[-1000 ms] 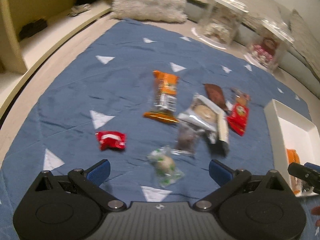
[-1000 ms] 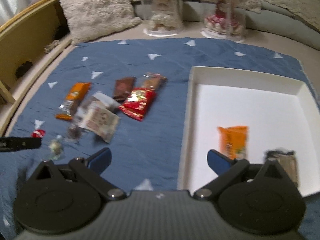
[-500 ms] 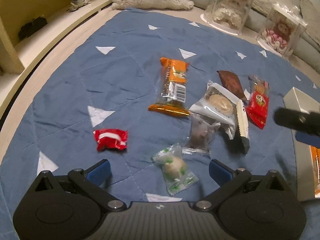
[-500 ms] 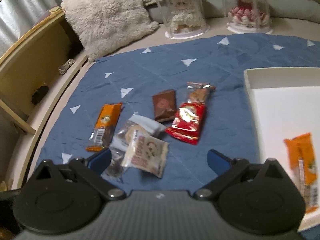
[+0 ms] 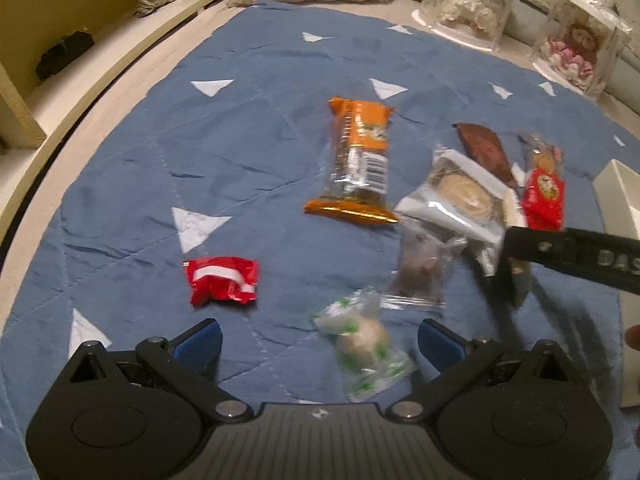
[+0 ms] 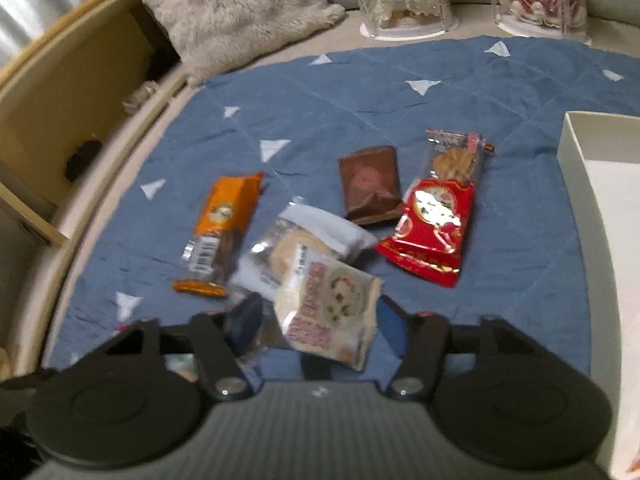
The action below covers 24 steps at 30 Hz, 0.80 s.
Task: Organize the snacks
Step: 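Grasp the white cookie pack with the right tool while the left tool grasps the clear candy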
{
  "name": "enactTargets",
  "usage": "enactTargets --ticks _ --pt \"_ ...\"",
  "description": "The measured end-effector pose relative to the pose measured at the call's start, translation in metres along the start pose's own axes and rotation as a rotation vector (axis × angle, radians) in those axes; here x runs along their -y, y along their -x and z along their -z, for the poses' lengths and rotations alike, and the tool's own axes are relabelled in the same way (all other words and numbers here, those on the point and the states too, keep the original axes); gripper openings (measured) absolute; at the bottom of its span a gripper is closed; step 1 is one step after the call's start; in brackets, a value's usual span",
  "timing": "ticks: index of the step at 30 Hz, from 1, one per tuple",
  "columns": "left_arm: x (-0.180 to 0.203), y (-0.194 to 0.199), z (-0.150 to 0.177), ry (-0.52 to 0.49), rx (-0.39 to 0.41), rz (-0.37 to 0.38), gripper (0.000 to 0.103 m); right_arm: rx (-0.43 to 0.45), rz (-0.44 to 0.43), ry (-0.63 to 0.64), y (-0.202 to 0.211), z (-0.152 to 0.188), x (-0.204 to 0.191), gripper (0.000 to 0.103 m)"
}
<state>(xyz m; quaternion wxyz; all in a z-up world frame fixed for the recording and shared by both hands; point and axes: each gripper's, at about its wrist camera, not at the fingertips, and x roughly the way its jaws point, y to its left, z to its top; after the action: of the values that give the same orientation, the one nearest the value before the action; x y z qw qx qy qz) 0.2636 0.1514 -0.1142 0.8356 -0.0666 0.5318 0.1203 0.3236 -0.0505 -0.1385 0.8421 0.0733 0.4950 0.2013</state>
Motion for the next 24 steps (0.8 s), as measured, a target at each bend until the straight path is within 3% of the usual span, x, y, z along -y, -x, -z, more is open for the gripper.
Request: enactTargets --ticks 8,11,15,19,24 --pt "-0.016 0.004 0.004 0.013 -0.008 -0.044 0.103 -0.005 -0.01 -0.012 0.023 0.0 0.014 0.039" --pt "-0.022 0.007 0.004 0.028 -0.005 -0.045 0.103 -0.013 -0.007 -0.017 0.03 -0.003 0.022 0.026" --pt "-0.025 0.01 0.003 0.021 0.01 -0.11 0.103 -0.029 -0.015 -0.029 0.033 -0.006 0.033 0.018" --pt "-0.027 0.009 0.002 0.1 -0.016 -0.001 0.103 -0.051 0.002 -0.042 0.027 -0.005 0.039 0.017" --pt "-0.021 0.002 0.001 0.286 -0.069 0.174 0.103 -0.063 0.021 -0.024 0.019 -0.003 0.041 0.015"
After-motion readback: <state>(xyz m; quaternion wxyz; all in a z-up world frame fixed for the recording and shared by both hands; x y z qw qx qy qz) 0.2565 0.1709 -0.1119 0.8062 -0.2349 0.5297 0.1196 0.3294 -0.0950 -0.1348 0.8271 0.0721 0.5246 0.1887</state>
